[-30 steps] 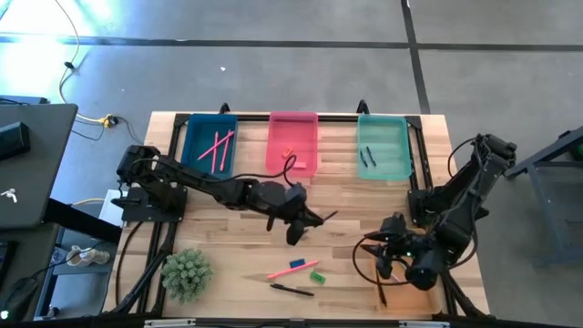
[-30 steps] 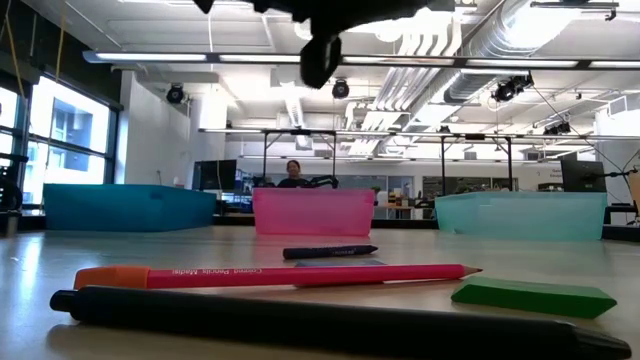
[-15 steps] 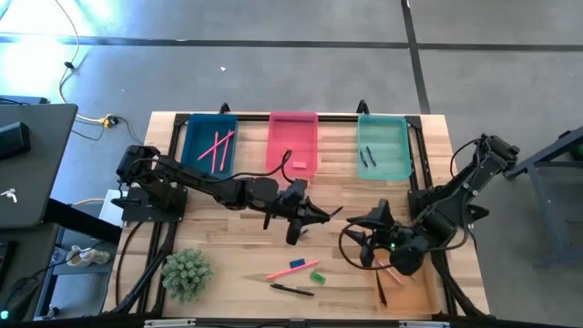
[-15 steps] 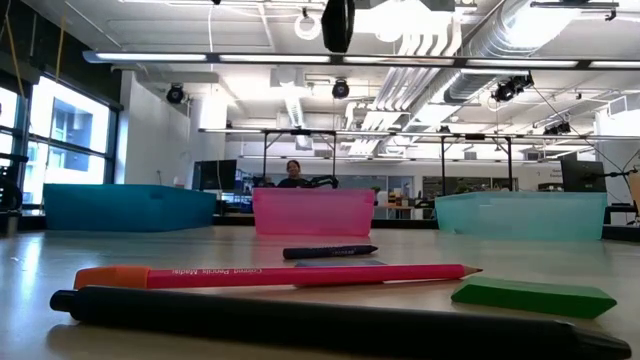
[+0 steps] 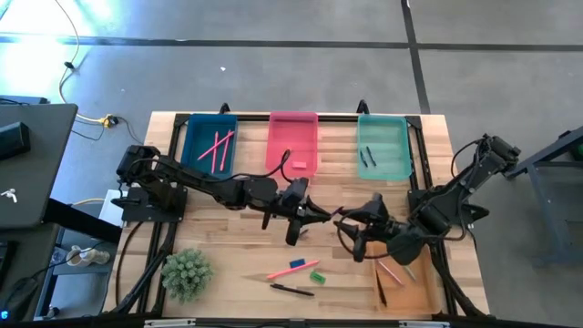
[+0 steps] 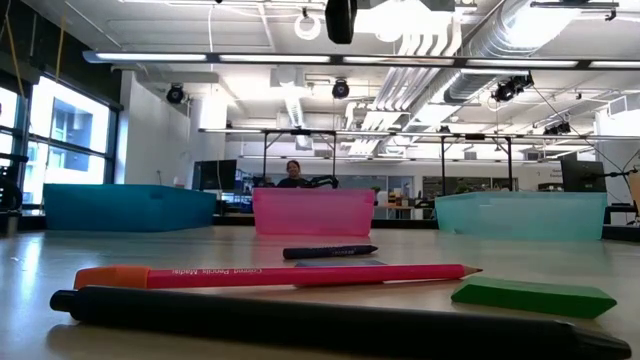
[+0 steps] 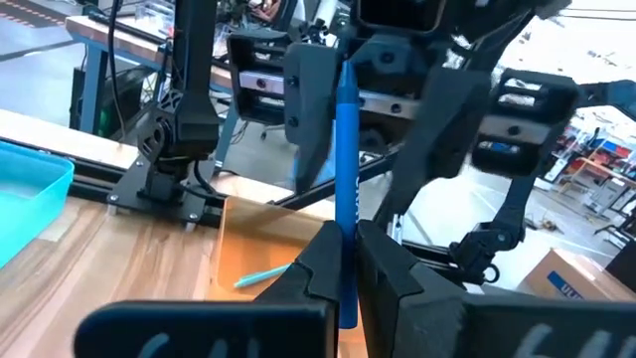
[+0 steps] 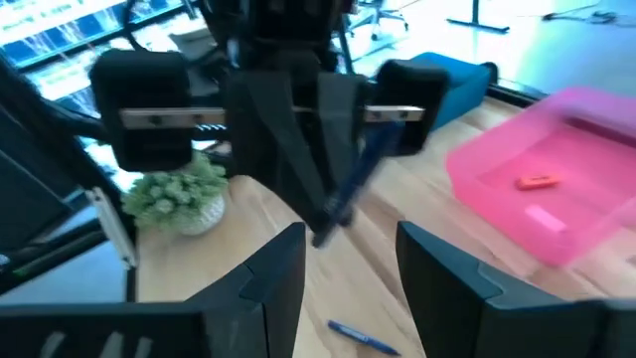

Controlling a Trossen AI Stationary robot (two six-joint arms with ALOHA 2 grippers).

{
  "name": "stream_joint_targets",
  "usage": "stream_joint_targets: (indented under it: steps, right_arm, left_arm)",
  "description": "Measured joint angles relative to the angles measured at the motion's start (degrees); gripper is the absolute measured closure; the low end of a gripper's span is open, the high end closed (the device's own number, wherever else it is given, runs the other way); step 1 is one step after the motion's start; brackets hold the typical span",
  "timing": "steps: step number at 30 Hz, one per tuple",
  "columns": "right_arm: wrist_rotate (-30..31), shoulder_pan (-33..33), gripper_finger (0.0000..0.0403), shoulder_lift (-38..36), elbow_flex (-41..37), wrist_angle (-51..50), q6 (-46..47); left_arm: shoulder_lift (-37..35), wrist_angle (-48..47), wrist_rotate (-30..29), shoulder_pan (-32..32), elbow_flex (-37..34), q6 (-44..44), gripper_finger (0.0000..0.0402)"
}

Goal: Sort crayons/erasers/pens/pencils in bins
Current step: Put the blue crayon into the green bin

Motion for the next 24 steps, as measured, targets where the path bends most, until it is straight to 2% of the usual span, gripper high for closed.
stream_joint_targets:
  steps: [4, 11, 14, 17, 24]
  right_arm:
    - [-0.72, -1.04, 0.0252, 0.00, 0.00, 4.27, -3.53]
    - [-1.05, -3.93, 0.0252, 0.00, 0.00, 4.64, -3.46]
    - [-3.44, -5.06, 0.0257, 0.00, 0.00, 4.62, -3.55]
    - [-5.27, -5.86, 0.0284, 0.00, 0.00, 4.62, -3.55]
    - [-7.86, -7.84, 0.0388, -0.11, 0.00, 4.73, -3.81]
  left_arm:
    - [0.00, 0.04, 0.51, 0.00, 0.00, 0.01, 0.0401]
    - [0.00, 0.02, 1.46, 0.06, 0.00, 0.02, 0.0401]
    - [0.00, 0.02, 1.49, 0.42, 0.00, 0.04, 0.0401]
    - [0.00, 0.02, 1.62, 1.10, 0.00, 0.04, 0.0400]
    - [0.00, -0.60, 4.27, 3.20, 0.00, 0.38, 0.0401]
